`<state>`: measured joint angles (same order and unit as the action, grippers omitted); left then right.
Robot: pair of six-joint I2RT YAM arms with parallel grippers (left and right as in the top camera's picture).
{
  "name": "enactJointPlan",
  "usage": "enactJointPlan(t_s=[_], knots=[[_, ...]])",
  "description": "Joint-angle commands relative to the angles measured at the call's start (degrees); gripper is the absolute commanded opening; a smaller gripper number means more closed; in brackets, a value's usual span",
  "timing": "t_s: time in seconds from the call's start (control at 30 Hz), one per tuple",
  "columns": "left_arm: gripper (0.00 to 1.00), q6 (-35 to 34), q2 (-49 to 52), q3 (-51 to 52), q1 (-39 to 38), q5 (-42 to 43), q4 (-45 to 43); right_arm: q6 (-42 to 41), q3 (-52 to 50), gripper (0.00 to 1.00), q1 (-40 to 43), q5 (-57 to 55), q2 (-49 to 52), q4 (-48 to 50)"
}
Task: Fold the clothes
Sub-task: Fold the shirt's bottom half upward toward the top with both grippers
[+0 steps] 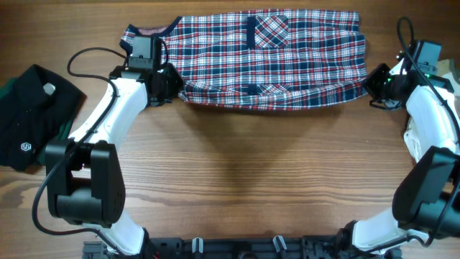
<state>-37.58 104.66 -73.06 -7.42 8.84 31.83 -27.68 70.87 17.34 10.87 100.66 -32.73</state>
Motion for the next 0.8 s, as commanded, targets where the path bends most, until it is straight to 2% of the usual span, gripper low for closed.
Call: enactJointPlan(t_s=[0.0, 0.37, 0.67, 0.77], knots=[[0.04, 1.14, -1.16, -1.25, 0.59, -1.46, -1.9, -0.83, 0.92, 0.04, -0.07, 0.02, 4.2, 2.73], [0.05, 1.11, 0.55, -1.2, 0.57, -5.57, -12.0, -0.31, 0.92, 0.04, -0.2, 1.16, 5.97, 15.23], [0.13, 1.14, 5.53, -1.2, 0.52, -6.19, -14.6, 1.05, 0.92, 0.04, -4.0, -2.56, 10.91, 19.3], [0.23, 1.16, 5.99, -1.2, 0.52, -7.13, -15.58, 2.23, 0.9, 0.04, -4.0, -2.6, 11.43, 19.74]])
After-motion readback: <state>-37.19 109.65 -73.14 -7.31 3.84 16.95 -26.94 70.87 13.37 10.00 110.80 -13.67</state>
